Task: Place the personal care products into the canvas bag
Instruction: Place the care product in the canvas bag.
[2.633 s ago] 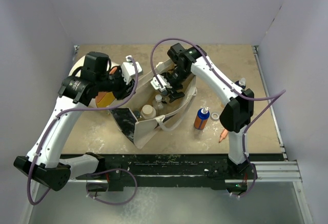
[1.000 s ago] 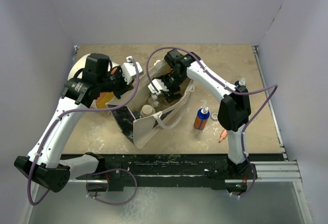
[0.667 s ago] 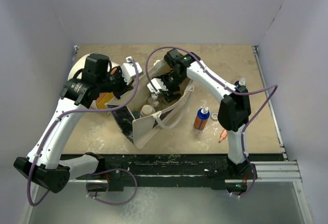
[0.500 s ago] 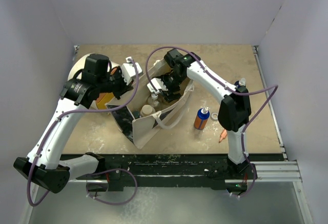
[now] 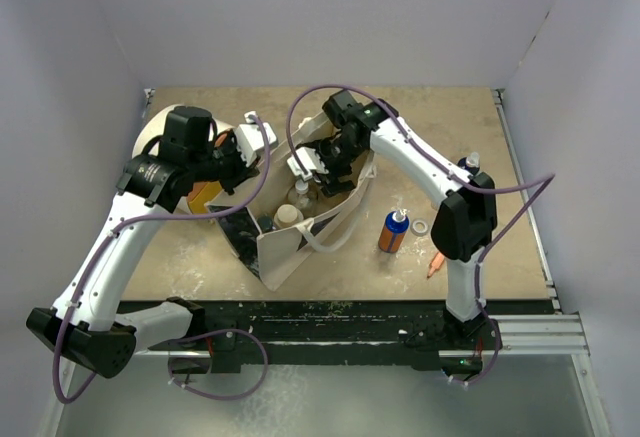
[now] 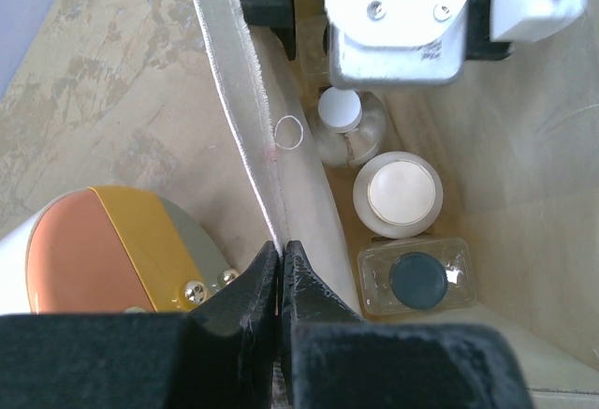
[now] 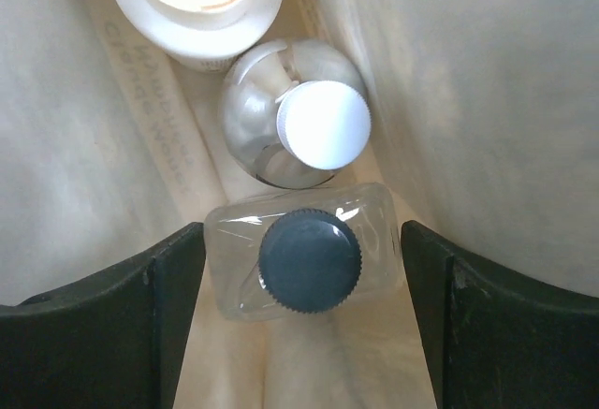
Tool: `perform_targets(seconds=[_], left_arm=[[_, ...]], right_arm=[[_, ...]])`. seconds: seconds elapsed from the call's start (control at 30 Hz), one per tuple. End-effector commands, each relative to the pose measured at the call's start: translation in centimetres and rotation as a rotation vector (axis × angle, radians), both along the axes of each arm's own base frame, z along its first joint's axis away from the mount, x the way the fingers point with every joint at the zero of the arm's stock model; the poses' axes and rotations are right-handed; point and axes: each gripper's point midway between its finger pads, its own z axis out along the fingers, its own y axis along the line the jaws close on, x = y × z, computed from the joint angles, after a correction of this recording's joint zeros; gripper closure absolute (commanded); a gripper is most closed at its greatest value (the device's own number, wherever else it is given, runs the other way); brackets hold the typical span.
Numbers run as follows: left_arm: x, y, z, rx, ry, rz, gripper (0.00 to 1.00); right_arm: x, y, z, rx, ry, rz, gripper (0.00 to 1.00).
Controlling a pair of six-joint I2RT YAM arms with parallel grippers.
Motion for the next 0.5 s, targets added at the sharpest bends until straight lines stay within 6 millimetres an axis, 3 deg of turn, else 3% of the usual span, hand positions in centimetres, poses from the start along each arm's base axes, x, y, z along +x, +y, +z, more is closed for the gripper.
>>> perform_targets(seconds=[0.0,0.47], left_arm=[[-0.3,0.1,0.0,-0.004,-0.011,-0.010,0.96],[-0.5,0.0,0.0,-0.012,-0.007,-0.012,0.96]], right_arm=[[-1.0,0.8,5.3,0.113,-0.045,0.009,0.13],[-1.3,0.9,7.7,0.154,-0.070,-0.007,0.04]])
